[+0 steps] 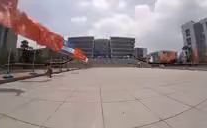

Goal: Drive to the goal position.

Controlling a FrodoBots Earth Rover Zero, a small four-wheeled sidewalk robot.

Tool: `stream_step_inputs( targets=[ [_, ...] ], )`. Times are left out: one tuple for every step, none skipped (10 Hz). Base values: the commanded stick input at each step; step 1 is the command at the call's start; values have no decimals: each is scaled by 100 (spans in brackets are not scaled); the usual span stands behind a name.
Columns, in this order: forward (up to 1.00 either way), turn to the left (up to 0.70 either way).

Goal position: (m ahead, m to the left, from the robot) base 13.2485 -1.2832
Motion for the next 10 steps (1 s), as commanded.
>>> stream_step_inputs(
  targets=[
    [100, 0],
    [100, 0],
    [100, 0],
    [100, 0],
    [100, 0],
    [100, 0],
    [100, 0],
    [100, 0],
    [100, 0],
    [100, 0]
  ],
)
